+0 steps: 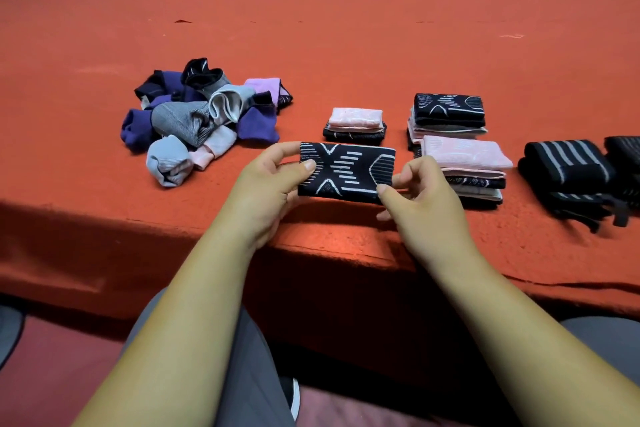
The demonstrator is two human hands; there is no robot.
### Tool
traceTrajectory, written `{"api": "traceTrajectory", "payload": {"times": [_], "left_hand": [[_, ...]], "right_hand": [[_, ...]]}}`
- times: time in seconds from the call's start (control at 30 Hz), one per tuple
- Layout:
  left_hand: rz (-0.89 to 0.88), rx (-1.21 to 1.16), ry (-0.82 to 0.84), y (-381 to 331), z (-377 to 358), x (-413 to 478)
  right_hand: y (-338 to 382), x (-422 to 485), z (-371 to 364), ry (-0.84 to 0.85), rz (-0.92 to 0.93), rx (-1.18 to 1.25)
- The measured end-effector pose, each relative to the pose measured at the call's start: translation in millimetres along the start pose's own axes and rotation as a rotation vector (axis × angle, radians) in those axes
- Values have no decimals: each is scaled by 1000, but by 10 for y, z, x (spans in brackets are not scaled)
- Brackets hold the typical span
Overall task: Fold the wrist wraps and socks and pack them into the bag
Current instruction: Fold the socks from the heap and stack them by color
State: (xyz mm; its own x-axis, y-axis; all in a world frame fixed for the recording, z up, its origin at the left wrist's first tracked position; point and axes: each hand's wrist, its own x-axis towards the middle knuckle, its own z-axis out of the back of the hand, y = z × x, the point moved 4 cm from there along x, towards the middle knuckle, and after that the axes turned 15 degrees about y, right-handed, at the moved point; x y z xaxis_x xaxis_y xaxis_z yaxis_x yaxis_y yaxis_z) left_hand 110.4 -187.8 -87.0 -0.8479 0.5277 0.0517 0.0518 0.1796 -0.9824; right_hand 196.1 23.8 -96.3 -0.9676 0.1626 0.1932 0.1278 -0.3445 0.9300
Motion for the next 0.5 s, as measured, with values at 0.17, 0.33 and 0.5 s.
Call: {"api": "traceTrajectory", "payload": {"times": [0.17,0.33,0.5], "left_hand": [[42,165,66,24,-23,-17],[-17,264,-234,40,157,159],[-148,553,-311,-155,174,451]], "right_hand": [[17,76,-32,-72,36,-26],[11,187,-130,-93,120,-221],[175,444,-178,-88,173,-258]]}}
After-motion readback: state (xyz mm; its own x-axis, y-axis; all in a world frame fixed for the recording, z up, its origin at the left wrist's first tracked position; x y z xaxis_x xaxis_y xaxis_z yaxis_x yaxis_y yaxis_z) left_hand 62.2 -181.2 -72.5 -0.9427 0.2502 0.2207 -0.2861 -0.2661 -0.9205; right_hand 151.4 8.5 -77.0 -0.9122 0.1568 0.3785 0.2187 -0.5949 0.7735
